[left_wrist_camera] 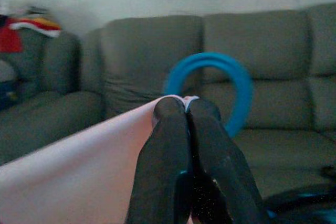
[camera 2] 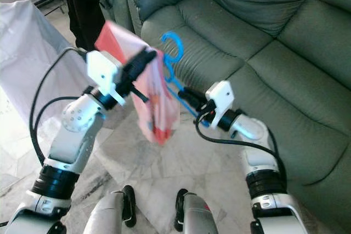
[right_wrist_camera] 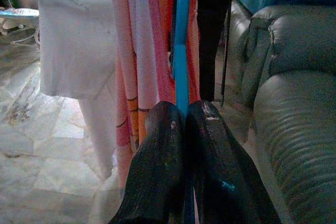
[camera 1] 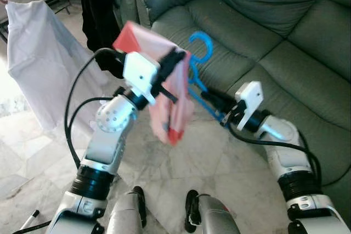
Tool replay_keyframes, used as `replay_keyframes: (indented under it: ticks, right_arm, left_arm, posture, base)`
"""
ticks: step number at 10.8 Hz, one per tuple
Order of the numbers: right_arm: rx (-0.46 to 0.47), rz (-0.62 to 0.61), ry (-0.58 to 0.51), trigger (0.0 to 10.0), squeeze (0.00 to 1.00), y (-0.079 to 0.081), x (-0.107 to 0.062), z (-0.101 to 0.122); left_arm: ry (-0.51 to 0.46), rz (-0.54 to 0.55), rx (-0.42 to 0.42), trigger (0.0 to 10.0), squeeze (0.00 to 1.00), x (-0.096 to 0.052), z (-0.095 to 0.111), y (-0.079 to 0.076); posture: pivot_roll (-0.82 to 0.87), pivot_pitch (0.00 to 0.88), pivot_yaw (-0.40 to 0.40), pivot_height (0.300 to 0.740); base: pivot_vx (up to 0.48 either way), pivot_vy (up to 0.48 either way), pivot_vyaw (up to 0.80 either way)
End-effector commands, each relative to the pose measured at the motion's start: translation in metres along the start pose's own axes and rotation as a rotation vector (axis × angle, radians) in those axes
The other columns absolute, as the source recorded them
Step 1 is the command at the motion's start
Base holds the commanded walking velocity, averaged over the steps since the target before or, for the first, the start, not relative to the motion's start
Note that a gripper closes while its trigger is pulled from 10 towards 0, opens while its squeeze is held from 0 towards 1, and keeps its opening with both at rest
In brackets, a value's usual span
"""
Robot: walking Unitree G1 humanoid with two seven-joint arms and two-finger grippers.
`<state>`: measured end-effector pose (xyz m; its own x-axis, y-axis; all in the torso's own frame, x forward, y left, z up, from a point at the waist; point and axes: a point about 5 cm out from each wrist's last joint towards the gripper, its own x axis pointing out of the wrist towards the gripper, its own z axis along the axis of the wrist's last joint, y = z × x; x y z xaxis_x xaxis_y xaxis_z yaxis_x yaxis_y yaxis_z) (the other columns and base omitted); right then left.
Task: Hang hanger
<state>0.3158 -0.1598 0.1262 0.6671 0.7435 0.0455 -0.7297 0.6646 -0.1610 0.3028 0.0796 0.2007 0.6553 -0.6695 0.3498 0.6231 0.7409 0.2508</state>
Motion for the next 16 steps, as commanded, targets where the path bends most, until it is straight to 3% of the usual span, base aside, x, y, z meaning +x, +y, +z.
replay_keyframes:
  ticks: [1, 7, 8, 9, 11, 12, 13, 14, 16]
  right_arm:
    - [-0.016, -0.002, -0.011, 10.0, 0.0, -0.003, 0.003, 0.003]
    - [-0.049, -0.079, -0.178, 10.0, 0.0, -0.017, 0.01, 0.034]
    - [-0.065, -0.067, -0.194, 10.0, 0.0, -0.015, 0.011, 0.038]
    - [-0.074, -0.062, -0.209, 10.0, 0.0, -0.013, 0.013, 0.042]
    - [-0.087, -0.053, -0.244, 10.0, 0.0, -0.012, 0.014, 0.05]
    - [-0.138, -0.029, -0.215, 10.0, 0.0, -0.008, 0.012, 0.047]
    - [-0.181, -0.013, -0.174, 10.0, 0.0, -0.005, 0.009, 0.042]
    - [-0.219, -0.005, -0.163, 10.0, 0.0, -0.003, 0.0, 0.034]
    - [-0.244, -0.036, -0.076, 10.0, 0.0, -0.01, -0.016, 0.018]
  left_arm:
    - [-0.005, -0.042, -0.005, 0.0, 0.0, -0.001, 0.003, -0.006]
    - [0.144, -0.089, 0.02, 0.0, 0.0, -0.021, -0.029, -0.014]
    - [0.152, -0.065, 0.001, 10.0, 0.89, -0.02, -0.032, -0.015]
    - [0.156, -0.06, -0.015, 10.0, 1.0, -0.019, -0.034, -0.017]
    - [0.152, -0.081, -0.013, 10.0, 1.0, -0.016, -0.036, -0.025]
    - [0.155, -0.09, 0.009, 10.0, 1.0, -0.017, -0.037, -0.025]
    - [0.165, -0.094, 0.057, 10.0, 1.0, -0.021, -0.038, -0.02]
    - [0.208, -0.097, 0.151, 10.0, 1.0, -0.033, -0.041, -0.006]
    - [0.249, -0.074, 0.22, 10.0, 1.0, -0.05, -0.041, 0.013]
  posture:
    - [-0.02, 0.223, -0.037, 0.74]
    - [-0.02, 0.221, -0.035, 0.74]
    - [-0.03, 0.22, -0.036, 0.74]
    - [-0.03, 0.22, -0.036, 0.74]
    - [-0.03, 0.219, -0.04, 0.74]
    - [-0.04, 0.218, -0.04, 0.74]
    - [-0.03, 0.218, -0.041, 0.74]
    - [-0.04, 0.22, -0.041, 0.74]
    - [-0.03, 0.226, -0.037, 0.74]
  base:
    - [0.0, 0.0, 0.0]
    - [0.0, 0.0, 0.0]
    - [0.0, 0.0, 0.0]
    - [0.0, 0.0, 0.0]
    - [0.0, 0.0, 0.0]
    - [0.0, 0.0, 0.0]
    - [0.0, 0.0, 0.0]
    - [0.0, 0.0, 0.0]
    - [0.0, 0.0, 0.0]
